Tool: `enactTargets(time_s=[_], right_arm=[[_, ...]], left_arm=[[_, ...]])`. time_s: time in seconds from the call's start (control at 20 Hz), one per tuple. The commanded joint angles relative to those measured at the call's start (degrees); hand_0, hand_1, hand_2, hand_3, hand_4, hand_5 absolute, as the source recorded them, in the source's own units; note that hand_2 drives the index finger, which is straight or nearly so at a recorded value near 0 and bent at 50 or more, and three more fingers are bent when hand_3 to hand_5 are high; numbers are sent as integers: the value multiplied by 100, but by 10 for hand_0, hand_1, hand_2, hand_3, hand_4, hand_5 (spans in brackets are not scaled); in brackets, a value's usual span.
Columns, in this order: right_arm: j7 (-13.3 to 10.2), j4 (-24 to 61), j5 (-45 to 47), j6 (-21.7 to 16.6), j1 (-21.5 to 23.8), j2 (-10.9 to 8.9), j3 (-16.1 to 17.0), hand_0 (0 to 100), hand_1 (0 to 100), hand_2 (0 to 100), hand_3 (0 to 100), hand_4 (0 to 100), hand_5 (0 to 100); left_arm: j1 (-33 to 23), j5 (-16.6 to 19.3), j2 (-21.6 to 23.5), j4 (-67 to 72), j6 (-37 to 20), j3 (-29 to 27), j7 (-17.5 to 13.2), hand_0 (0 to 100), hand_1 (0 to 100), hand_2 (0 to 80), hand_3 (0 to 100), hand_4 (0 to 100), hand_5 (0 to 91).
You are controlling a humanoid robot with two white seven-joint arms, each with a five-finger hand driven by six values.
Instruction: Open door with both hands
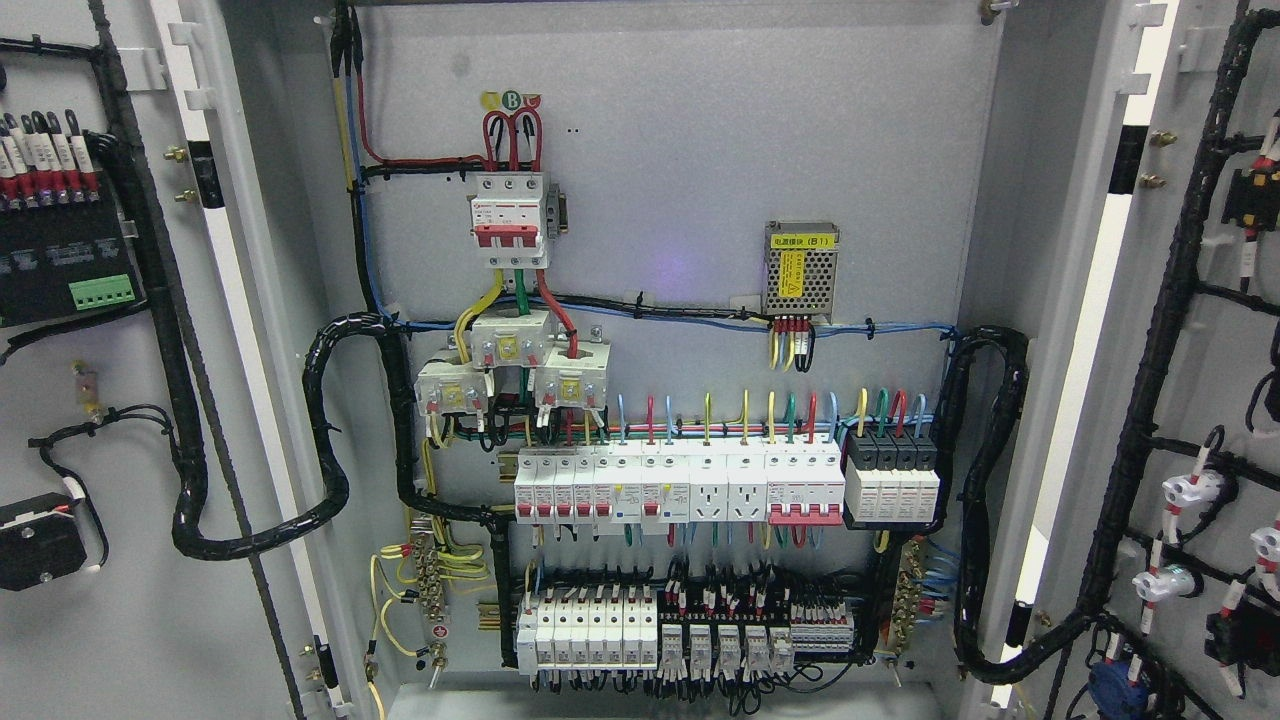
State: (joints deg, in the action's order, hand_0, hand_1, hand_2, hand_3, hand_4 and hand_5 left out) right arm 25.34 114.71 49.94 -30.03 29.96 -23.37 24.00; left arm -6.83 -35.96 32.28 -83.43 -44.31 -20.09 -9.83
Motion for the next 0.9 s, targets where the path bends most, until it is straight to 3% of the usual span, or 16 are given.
enactTargets(time_s=[0.0, 0.2, 0.5, 0.65, 0.85], right_arm=[[76, 210, 7, -65, -16, -62, -184, 379, 0, 0, 0, 0, 0], [85, 245, 7, -100, -43, -80, -413, 379, 0, 0, 0, 0, 0], [76, 228, -28, -214, -52, -405, -1045, 379, 0, 0, 0, 0, 0], [85, 184, -99, -214, -69, -440, -1712, 379, 0, 0, 0, 0, 0], [76, -185, -590, -223, -139, -335, -2644, 379, 0, 0, 0, 0, 0]], left_arm=[[-486, -25, -11, -1122, -201, 382, 17, 0, 0, 0, 0, 0, 0], [-591, -17, -2, -1474, -201, 716, 139, 0, 0, 0, 0, 0, 0], [-881, 45, -11, -1887, -192, 1103, 184, 0, 0, 0, 0, 0, 0], [-1004, 54, -11, -2063, -166, 1331, 184, 0, 0, 0, 0, 0, 0], [-1259, 54, -63, -2265, -61, 1665, 280, 0, 0, 0, 0, 0, 0]])
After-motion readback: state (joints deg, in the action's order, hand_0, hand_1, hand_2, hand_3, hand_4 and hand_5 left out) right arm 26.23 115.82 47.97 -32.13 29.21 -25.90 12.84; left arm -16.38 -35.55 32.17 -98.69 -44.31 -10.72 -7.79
